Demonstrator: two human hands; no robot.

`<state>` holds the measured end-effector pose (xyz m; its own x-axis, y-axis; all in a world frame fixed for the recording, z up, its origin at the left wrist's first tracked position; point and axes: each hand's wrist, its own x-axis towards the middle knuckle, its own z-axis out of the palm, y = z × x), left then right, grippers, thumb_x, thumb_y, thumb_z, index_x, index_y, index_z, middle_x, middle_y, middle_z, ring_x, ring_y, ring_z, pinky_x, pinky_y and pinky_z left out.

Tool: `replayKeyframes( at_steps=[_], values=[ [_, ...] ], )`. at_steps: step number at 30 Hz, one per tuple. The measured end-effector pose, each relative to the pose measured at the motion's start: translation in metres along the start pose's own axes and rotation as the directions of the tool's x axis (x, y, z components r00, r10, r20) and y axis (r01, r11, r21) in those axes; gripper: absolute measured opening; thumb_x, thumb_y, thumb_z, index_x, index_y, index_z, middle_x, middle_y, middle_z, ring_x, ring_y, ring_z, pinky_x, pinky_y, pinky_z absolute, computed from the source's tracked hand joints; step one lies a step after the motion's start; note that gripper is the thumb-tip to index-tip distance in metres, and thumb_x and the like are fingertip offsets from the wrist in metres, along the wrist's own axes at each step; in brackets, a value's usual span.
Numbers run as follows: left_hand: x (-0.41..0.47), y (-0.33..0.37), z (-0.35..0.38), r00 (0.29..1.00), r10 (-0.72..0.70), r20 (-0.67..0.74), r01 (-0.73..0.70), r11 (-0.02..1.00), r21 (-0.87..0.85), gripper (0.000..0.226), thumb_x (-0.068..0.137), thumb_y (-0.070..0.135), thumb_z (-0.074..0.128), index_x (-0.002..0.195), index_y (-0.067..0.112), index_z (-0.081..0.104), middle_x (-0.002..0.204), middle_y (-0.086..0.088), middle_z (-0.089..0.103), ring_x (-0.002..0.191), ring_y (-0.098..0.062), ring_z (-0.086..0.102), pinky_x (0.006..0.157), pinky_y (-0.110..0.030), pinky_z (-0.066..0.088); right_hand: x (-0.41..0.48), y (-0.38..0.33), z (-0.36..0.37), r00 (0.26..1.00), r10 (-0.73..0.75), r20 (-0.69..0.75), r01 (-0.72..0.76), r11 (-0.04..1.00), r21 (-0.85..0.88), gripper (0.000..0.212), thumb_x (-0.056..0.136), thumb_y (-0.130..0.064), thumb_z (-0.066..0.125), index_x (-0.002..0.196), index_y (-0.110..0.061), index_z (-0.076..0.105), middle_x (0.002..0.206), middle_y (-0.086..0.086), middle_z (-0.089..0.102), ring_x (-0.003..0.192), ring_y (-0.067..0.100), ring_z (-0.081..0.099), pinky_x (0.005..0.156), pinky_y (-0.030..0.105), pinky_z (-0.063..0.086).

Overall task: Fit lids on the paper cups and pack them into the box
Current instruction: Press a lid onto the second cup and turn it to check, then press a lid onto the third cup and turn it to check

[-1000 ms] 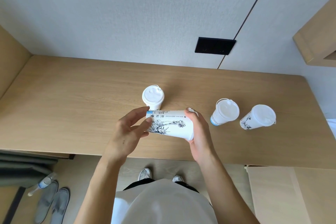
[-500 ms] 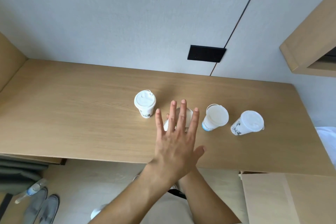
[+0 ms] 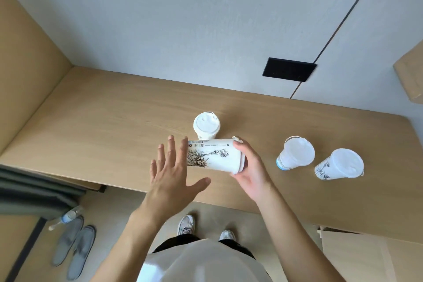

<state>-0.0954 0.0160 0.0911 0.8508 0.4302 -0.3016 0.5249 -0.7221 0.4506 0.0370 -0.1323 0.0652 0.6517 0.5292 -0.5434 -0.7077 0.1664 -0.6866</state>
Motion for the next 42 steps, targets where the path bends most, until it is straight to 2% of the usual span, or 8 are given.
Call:
replayKeyframes(
  at_steps=[2,6,10,16,21,31,38,42],
  values=[
    [0.006,-0.020,-0.002,0.999,-0.043,0.001,0.043,0.999,0.026,0.113,0.086,0.074,0.057,0.160,0.037,-0.021,0.168,-0.003,-0.033,0.157,-0.033,-0.024,0.127,-0.057,0.001,0.008,-0.005,0.030,0.993,-0.116,0.002,0.110,0.938,-0.328,0.058,0.067,-0.045,0.084,0.121,-0.032,0.068,0.134,-0.003,0.069,0.127,0.019,0.063,0.097,0.040,0.049],
    [0.033,-0.051,-0.012,0.992,-0.125,-0.022,0.127,0.990,0.067,0.120,0.084,0.075,0.059,0.158,0.036,-0.027,0.165,-0.010,-0.036,0.155,-0.039,-0.027,0.124,-0.062,-0.001,0.035,-0.002,0.098,0.954,-0.238,0.180,0.291,0.607,-0.739,0.070,0.083,-0.040,0.085,0.145,-0.036,0.054,0.145,-0.014,0.052,0.135,0.002,0.045,0.110,0.026,0.037],
    [0.079,-0.082,-0.021,0.980,-0.198,0.019,0.193,0.970,0.147,0.126,0.083,0.076,0.060,0.159,0.026,-0.027,0.164,-0.017,-0.037,0.152,-0.044,-0.029,0.123,-0.067,0.000,0.082,0.009,0.146,0.907,-0.298,0.297,0.384,0.301,-0.873,0.078,0.083,-0.039,0.085,0.151,-0.030,0.048,0.149,0.000,0.045,0.140,0.013,0.042,0.112,0.024,0.033],
    [0.144,-0.125,-0.006,0.947,-0.238,0.217,0.178,0.948,0.264,0.124,0.085,0.072,0.062,0.160,0.023,-0.023,0.159,-0.021,-0.043,0.149,-0.046,-0.035,0.120,-0.071,-0.006,0.153,0.044,0.166,0.941,-0.259,0.216,0.241,0.069,-0.968,0.075,0.087,-0.042,0.075,0.154,-0.030,0.043,0.154,0.004,0.036,0.142,0.028,0.034,0.110,0.031,0.031],
    [0.178,-0.144,0.015,0.924,-0.232,0.305,0.131,0.939,0.319,0.119,0.087,0.075,0.055,0.162,0.018,-0.017,0.158,-0.023,-0.043,0.148,-0.047,-0.035,0.119,-0.071,-0.007,0.189,0.066,0.160,0.953,-0.270,0.140,0.153,0.029,-0.988,0.078,0.087,-0.041,0.075,0.156,-0.023,0.042,0.154,0.010,0.037,0.142,0.031,0.036,0.114,0.035,0.031],
    [0.192,-0.160,0.021,0.930,-0.207,0.304,0.115,0.949,0.295,0.125,0.085,0.080,0.053,0.158,0.017,-0.026,0.159,-0.023,-0.042,0.149,-0.047,-0.034,0.120,-0.071,-0.005,0.203,0.081,0.164,0.947,-0.300,0.115,0.115,-0.017,-0.993,0.091,0.087,-0.049,0.075,0.162,-0.021,0.032,0.160,0.014,0.027,0.147,0.033,0.032,0.112,0.040,0.039],
    [0.185,-0.159,-0.007,0.967,-0.169,0.190,0.107,0.948,0.299,0.135,0.079,0.083,0.057,0.153,0.020,-0.038,0.160,-0.021,-0.042,0.149,-0.045,-0.033,0.121,-0.069,-0.005,0.191,0.062,0.166,0.968,-0.239,0.072,0.067,-0.028,-0.997,0.115,0.082,-0.072,0.069,0.167,-0.026,0.008,0.172,0.022,0.000,0.159,0.040,0.008,0.125,0.047,0.020],
    [0.168,-0.138,-0.037,0.990,-0.113,0.083,0.082,0.945,0.317,0.138,0.076,0.085,0.057,0.155,0.018,-0.034,0.160,-0.022,-0.042,0.148,-0.046,-0.035,0.122,-0.068,-0.004,0.165,0.031,0.155,0.957,-0.265,0.119,0.127,0.012,-0.992,0.113,0.084,-0.073,0.066,0.167,-0.025,0.007,0.173,0.018,0.002,0.161,0.035,0.006,0.126,0.048,0.024]
  ],
)
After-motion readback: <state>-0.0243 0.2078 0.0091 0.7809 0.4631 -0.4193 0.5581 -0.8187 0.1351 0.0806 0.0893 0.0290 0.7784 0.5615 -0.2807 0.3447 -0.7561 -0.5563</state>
